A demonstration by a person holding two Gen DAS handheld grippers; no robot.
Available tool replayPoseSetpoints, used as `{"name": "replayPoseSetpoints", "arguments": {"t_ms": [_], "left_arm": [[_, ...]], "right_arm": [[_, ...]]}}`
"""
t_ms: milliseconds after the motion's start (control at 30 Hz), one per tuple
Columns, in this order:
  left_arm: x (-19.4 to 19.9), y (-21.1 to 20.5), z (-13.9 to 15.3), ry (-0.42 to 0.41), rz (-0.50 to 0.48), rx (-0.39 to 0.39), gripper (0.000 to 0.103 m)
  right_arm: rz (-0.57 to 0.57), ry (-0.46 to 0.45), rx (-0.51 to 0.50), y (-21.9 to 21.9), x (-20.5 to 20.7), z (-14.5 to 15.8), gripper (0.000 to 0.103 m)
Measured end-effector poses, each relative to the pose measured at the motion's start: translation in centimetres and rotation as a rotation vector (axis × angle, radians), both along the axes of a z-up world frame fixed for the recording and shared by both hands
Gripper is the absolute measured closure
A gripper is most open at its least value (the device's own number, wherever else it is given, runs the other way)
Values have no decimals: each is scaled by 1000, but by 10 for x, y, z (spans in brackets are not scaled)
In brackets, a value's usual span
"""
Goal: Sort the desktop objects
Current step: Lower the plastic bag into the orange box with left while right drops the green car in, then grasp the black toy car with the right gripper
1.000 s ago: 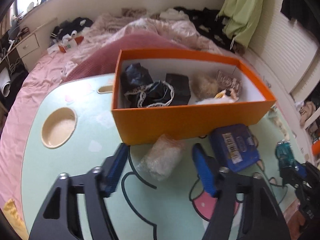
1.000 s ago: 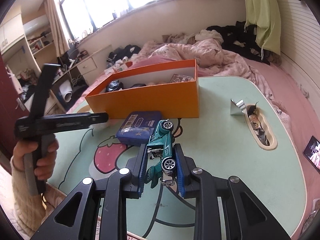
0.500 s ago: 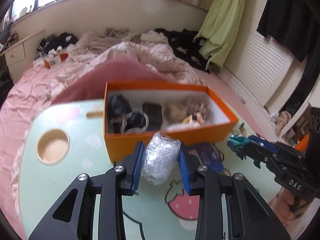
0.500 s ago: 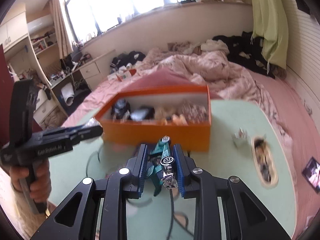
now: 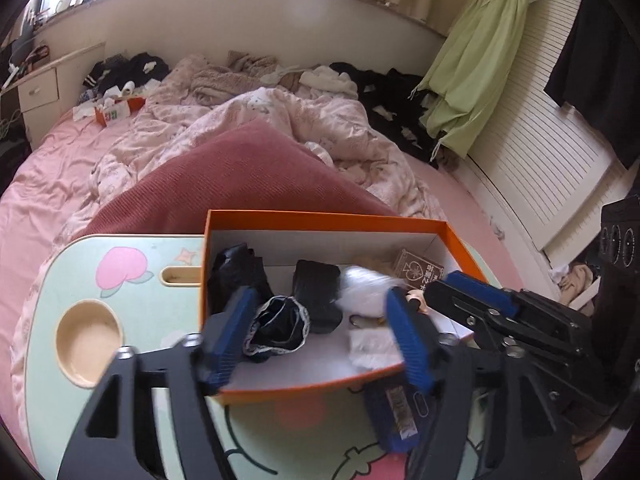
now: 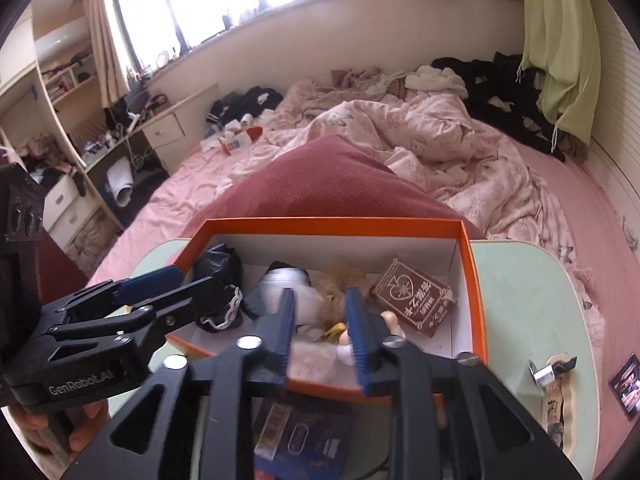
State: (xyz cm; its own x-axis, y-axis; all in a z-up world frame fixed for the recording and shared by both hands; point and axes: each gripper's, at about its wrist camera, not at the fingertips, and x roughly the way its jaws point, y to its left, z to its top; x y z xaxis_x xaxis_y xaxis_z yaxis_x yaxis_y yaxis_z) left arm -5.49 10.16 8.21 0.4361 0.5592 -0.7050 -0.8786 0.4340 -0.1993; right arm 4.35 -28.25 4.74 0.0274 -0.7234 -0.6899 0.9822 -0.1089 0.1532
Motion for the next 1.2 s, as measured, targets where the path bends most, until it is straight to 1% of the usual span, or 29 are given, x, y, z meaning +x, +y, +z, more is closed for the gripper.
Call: {"name": "replayPoseSetpoints", "arguments": {"t_ms": [33,100,133,200,300,367,433,533,633,700,800,867,933,1067,1100,1133,1200], "left_arm": [[-2,-3,3,6,12,27,22],[-5,-6,5,32,38,67,22],[-6,-7,6,44,48,80,22],[-8,-6,7,33,49,66,22],[-14,-14,7,-8,32,45,22],[-14,-22,8,-1,22,57,22],[-13,-33,7,31,15,78,22],[-8,-50,3,77,-12,98,22],[-1,-65,-2,97,-62,85,22],[6,-79,-12,129,-104,61,22],[14,-102,-26,162,-151,46,22],[18,-112,-34,189,-161,47,22],[19,-121,-42,211,-158,49,22],[21,-132,-58,237,-163,32,22],[22,-132,-63,243,-161,22,21],[23,-134,-64,248,-145,49,19],[22,-136,-64,239,-139,55,18]], "right_arm": [[-5,8,-14,5,-1,2,54],[-9,30,-46,15,0,8,53],[-11,37,-51,18,-1,10,50],[-11,26,-59,26,-3,12,48],[-11,2,-64,36,-7,14,48],[-16,3,-65,46,-11,15,48],[-31,-3,-76,57,-19,16,48],[-88,-37,-100,76,-42,23,48],[-144,-46,-100,99,-65,23,48],[-164,-44,-86,110,-73,19,48],[-194,-45,-58,128,-85,5,48],[-234,-35,-40,139,-95,-5,48],[-297,-32,-28,146,-110,-12,48],[-367,-99,-7,148,-142,-16,48],[-376,-104,-5,147,-147,-15,48],[-386,-104,-1,145,-151,-13,48],[-363,-80,17,136,-150,-9,48]]}}
